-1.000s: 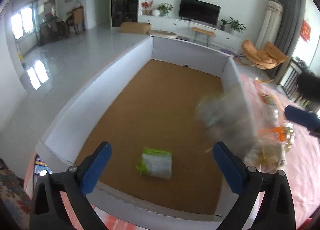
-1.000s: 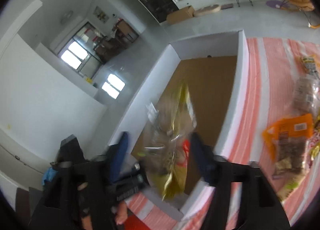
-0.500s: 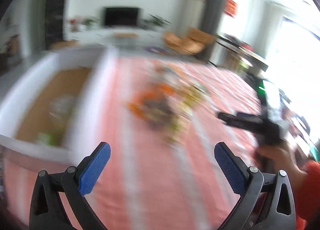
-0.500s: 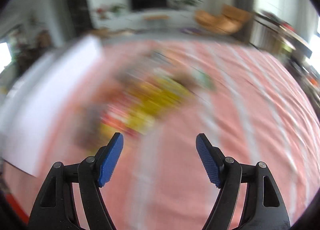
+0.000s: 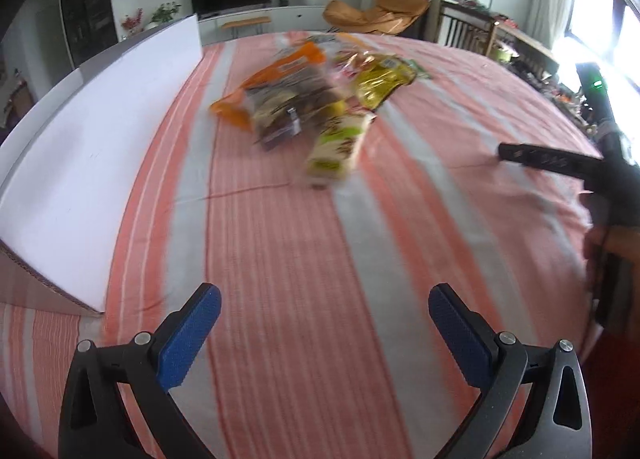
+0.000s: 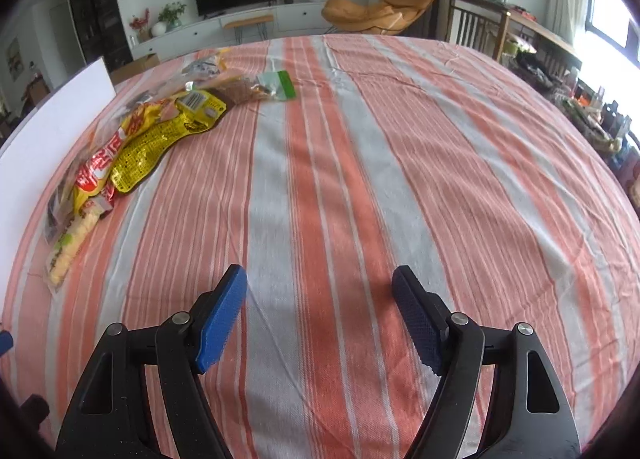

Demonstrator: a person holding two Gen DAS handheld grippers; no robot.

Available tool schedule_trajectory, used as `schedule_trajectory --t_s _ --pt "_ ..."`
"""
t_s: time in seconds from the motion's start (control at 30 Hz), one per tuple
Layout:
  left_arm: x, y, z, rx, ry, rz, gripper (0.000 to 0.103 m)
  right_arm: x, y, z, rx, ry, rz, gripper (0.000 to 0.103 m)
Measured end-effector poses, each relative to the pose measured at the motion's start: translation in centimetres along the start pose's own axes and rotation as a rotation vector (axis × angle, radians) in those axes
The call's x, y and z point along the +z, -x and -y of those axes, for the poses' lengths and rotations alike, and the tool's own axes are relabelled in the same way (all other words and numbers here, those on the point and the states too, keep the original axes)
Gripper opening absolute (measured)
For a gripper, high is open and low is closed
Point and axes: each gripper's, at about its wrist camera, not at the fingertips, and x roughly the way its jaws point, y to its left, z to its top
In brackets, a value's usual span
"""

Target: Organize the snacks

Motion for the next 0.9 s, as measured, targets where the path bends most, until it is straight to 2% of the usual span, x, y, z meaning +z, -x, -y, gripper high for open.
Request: schedule_trajectory --t_s 0.33,0.9 --pt "-0.40 -0.43 0.01 0.027 -0.010 -0.016 0.103 -0.88 -0.53 -0.50 -0.013 0.030 -0.020 0.088" --pt "-0.46 -0.61 -0.11 0.038 -0.002 -0.002 0.103 -0.89 -0.70 -0.59 -0.012 0.031 -0.021 0.089"
